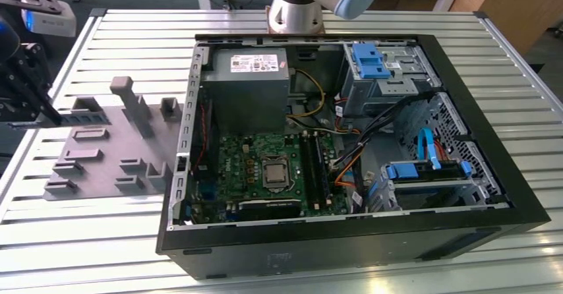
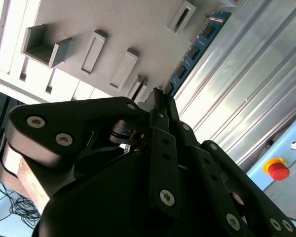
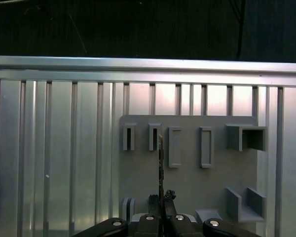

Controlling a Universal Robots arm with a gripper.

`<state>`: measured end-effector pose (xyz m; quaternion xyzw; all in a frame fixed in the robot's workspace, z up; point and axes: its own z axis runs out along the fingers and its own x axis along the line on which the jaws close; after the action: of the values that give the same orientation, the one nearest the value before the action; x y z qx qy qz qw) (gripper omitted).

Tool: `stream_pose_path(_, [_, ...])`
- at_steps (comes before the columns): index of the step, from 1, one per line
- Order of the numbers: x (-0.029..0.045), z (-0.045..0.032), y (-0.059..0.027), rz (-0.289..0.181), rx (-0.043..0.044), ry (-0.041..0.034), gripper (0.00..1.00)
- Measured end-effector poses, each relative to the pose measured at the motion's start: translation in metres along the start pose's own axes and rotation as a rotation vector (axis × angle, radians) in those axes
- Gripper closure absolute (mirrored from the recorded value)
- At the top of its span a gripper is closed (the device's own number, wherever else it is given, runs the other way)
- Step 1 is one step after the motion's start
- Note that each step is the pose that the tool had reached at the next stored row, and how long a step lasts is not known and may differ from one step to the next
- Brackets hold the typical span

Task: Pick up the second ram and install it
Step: 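Pick up the second ram and move it above second insertion slot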

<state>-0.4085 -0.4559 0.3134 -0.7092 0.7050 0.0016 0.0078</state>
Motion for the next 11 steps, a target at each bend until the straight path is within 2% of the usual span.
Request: stream_pose_path(11, [-0.0002, -0.0109, -0.0001, 0.000, 0.0000, 0.0000, 0.86])
